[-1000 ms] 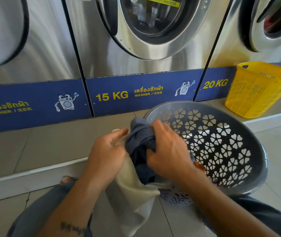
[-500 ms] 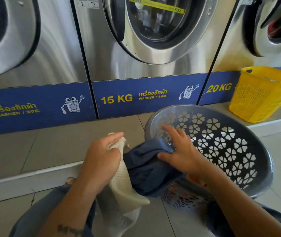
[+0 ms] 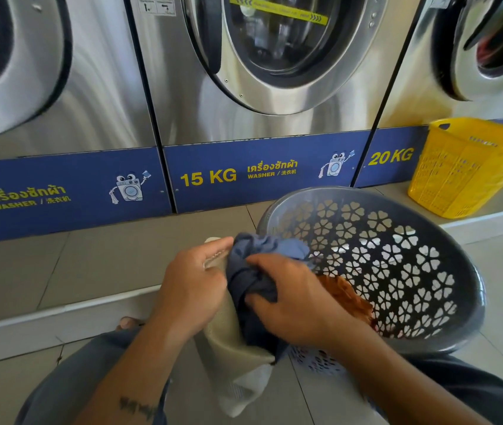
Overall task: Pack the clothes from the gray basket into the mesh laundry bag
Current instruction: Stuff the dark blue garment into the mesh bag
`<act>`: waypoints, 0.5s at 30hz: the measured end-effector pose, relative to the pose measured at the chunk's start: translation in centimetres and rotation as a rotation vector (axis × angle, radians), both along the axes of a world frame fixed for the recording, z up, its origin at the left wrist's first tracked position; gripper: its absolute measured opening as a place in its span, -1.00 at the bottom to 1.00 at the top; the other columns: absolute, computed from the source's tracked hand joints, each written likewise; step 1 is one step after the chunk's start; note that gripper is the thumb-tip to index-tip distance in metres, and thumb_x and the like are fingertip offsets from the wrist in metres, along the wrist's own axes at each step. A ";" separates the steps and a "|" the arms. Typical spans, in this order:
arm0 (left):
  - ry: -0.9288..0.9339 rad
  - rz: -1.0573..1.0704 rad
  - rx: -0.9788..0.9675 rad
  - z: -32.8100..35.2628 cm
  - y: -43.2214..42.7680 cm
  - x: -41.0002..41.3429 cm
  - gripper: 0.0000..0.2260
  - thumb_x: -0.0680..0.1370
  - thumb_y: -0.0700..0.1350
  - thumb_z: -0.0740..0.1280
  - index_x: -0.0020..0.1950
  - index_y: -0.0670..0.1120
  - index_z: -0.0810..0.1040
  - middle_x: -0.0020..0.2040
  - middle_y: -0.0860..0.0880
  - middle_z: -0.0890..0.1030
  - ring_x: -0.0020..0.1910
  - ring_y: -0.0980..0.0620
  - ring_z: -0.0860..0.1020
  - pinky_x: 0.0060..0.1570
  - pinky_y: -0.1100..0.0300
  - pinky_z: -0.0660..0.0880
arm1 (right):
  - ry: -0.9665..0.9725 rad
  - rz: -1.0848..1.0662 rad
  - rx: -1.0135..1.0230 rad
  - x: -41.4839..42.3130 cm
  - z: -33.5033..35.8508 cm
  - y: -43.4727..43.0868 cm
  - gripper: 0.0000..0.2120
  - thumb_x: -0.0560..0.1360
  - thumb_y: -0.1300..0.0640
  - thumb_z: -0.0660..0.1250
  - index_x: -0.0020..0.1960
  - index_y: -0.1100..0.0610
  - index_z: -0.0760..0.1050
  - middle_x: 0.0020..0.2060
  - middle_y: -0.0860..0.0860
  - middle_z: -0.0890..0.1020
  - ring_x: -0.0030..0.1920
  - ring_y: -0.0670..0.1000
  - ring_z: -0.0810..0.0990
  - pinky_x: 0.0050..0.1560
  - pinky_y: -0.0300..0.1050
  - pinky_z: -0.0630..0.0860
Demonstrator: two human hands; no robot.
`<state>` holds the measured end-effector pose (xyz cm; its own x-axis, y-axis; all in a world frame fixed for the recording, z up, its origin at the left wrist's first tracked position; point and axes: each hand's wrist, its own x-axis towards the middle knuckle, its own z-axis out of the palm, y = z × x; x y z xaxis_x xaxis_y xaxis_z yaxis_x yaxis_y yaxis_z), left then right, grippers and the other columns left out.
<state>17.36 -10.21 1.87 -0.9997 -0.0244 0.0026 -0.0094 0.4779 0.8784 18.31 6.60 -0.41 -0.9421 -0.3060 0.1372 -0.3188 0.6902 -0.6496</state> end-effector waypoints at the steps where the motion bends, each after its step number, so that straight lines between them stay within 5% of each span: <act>1: 0.001 0.012 -0.025 0.0 0.0 0.0 -0.49 0.47 -0.36 0.15 0.25 0.09 0.60 0.14 0.03 0.66 0.12 -0.20 0.57 0.04 -0.08 0.53 | -0.091 0.081 0.049 0.3 -0.1 -0.4 -0.68 0.47 0.06 0.39 0.22 -0.02 0.51 0.05 -0.10 0.63 0.02 -0.11 0.58 0.06 -0.18 0.58; 4: -0.021 -0.023 -0.107 -0.1 -0.2 0.4 -0.46 0.47 -0.36 0.13 0.26 0.13 0.59 0.13 -0.08 0.67 0.19 -0.30 0.49 0.13 -0.14 0.48 | -0.345 0.216 0.227 1.0 -0.5 -0.3 -0.52 0.51 0.05 0.36 0.42 -0.05 0.39 0.30 -0.06 0.56 0.25 -0.02 0.52 0.29 -0.07 0.50; 8: 0.004 -0.042 -0.169 -0.2 -0.3 0.4 -0.50 0.50 -0.36 0.14 0.23 0.11 0.61 0.26 -0.02 0.59 0.13 -0.33 0.53 0.10 -0.12 0.51 | -0.131 0.075 0.234 0.9 0.3 0.7 -0.48 0.53 0.20 0.29 0.45 -0.11 0.38 0.33 -0.06 0.53 0.31 0.00 0.50 0.31 -0.05 0.51; 11: 0.035 -0.029 -0.178 -0.2 -0.4 0.3 -0.52 0.50 -0.35 0.16 0.21 0.09 0.63 0.34 0.01 0.54 0.11 -0.34 0.54 0.10 -0.12 0.52 | -0.002 -0.094 0.299 -0.3 -0.1 2.1 -0.39 0.46 0.07 0.36 0.46 -0.17 0.28 0.36 -0.02 0.35 0.37 0.08 0.33 0.36 0.08 0.44; 13: 0.030 -0.029 -0.191 -0.2 -0.3 0.3 -0.52 0.50 -0.36 0.16 0.21 0.10 0.62 0.37 0.00 0.51 0.14 -0.36 0.52 0.12 -0.15 0.50 | -0.125 -0.142 0.313 -1.1 -1.0 2.8 -0.24 0.42 -0.04 0.41 0.52 -0.24 0.13 0.49 0.01 0.20 0.47 0.16 0.21 0.42 0.22 0.35; 15: 0.024 -0.030 -0.198 -0.2 -0.2 0.5 -0.50 0.49 -0.37 0.15 0.22 0.10 0.62 0.41 -0.01 0.46 0.16 -0.37 0.51 0.14 -0.15 0.49 | -0.255 -0.099 0.167 -1.7 -2.0 3.1 -0.28 0.42 0.01 0.43 0.48 -0.25 0.20 0.43 0.03 0.36 0.38 0.14 0.40 0.33 0.19 0.47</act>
<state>17.85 -10.44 1.68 -0.9996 0.0083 0.0286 0.0273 0.6414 0.7667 16.66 9.75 -2.43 -0.9661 -0.2091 -0.1513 -0.0862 0.8139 -0.5745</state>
